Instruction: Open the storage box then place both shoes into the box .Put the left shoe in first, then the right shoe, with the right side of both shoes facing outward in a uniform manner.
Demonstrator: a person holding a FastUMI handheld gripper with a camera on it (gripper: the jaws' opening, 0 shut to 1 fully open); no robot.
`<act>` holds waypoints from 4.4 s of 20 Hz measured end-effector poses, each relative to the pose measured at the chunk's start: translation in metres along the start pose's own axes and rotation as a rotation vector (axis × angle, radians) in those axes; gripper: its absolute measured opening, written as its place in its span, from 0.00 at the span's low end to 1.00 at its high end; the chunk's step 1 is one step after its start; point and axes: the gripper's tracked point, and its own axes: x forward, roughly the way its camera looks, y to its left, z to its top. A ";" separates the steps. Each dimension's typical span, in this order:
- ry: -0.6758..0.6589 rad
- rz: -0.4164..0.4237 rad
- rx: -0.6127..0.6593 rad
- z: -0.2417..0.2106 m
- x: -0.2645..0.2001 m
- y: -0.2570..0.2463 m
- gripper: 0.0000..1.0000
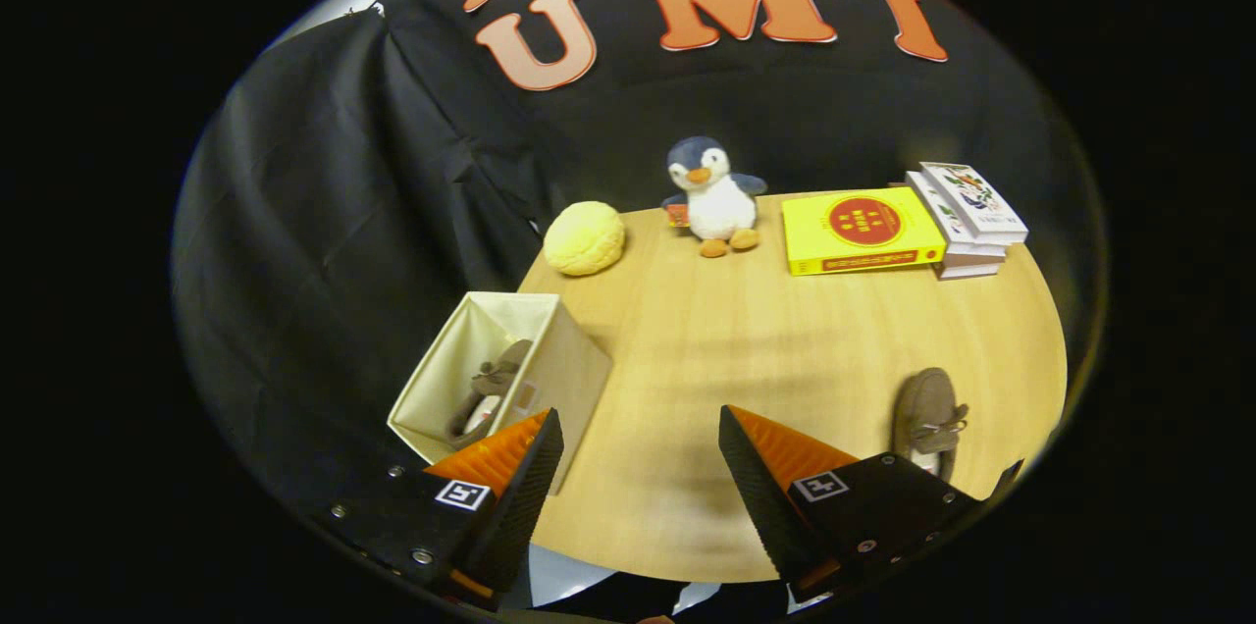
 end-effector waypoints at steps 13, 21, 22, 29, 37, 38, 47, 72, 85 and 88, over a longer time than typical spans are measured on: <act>0.116 -0.345 0.159 -0.096 -0.023 -0.255 0.96; 0.193 -0.382 -0.006 -0.135 0.029 -0.297 0.82; 0.186 -0.390 -0.019 -0.136 0.035 -0.301 0.78; 0.108 -0.457 0.020 -0.122 0.059 -0.322 0.44; 0.110 -0.439 0.219 -0.104 0.059 -0.289 0.04; 0.115 -0.444 0.220 -0.098 0.054 -0.281 0.04; 0.146 -0.325 0.192 -0.040 0.037 -0.143 0.04; 0.211 -0.115 0.003 -0.012 0.155 0.211 0.05; 0.286 0.008 -0.037 -0.039 0.128 0.224 0.47; 0.210 0.059 -0.063 -0.017 0.104 0.213 0.56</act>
